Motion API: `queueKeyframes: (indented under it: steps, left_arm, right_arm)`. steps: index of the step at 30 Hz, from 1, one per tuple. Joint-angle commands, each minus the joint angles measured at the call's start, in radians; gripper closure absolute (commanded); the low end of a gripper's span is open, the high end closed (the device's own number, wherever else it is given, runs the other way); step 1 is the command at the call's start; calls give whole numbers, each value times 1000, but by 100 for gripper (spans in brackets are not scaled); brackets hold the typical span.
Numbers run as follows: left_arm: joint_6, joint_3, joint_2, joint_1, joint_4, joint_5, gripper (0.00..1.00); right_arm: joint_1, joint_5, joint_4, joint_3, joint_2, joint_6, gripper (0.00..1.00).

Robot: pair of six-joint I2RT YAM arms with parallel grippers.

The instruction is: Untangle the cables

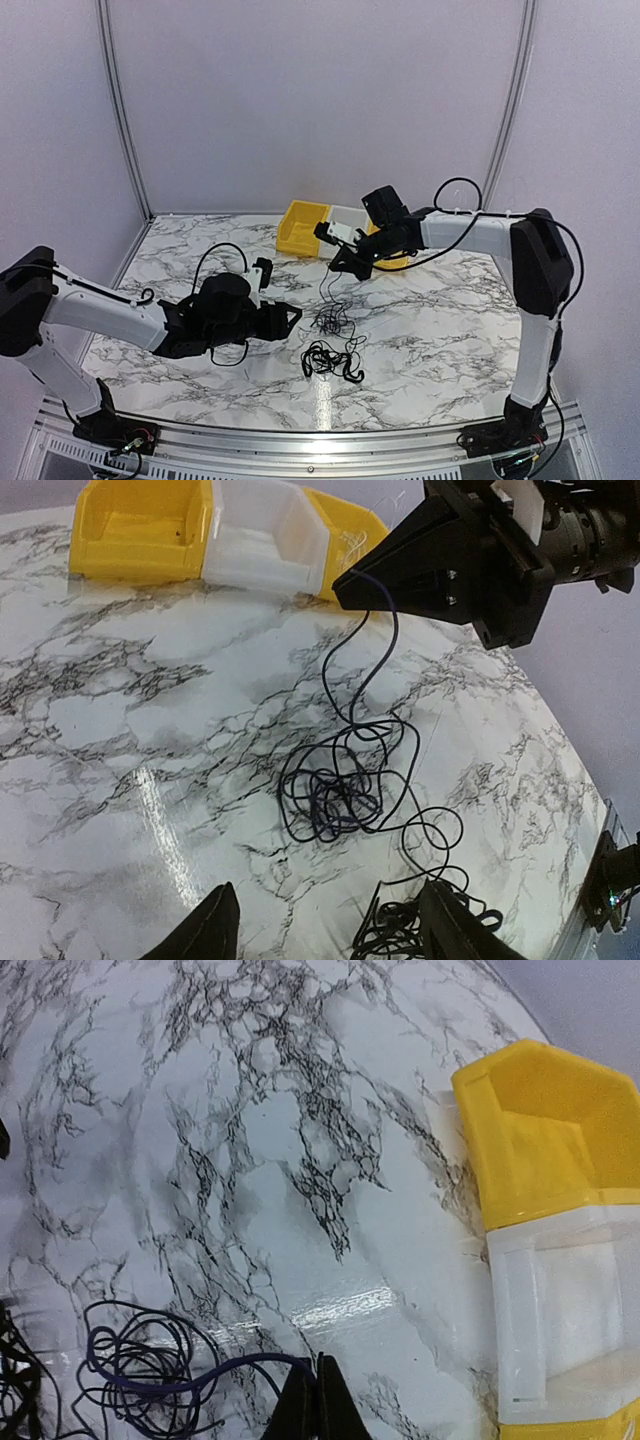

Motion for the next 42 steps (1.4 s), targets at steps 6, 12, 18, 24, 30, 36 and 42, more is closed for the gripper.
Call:
queueKeyframes:
  steps: [6,12,18,24,30,36,42]
  left_arm:
    - [187,9,-35,-66,310,-157,34]
    - [256,97,64,-96,472,-219,33]
    - [272,191,242,-98,576,-283,37]
    - [148,170,397,-98,685,-329,50]
    - [71,130,489,-99,771,-270,60]
    - [20,113,536,-101,772,-240,65]
    - [13,68,522,-105,791,-218,83]
  right_arm:
    - [115,116,-131,137,-271,129,100]
    - [176,181,-195,205,-303,169,100]
    - [188,115,-289,335,-320,206,100]
    - [188,23,-336,520,-363,219,100]
    - [188,19,-288,627,-437,201,100]
    - [179,14,-284,781,-463,178,100]
    - [152,10,-286,797,-472,184,100]
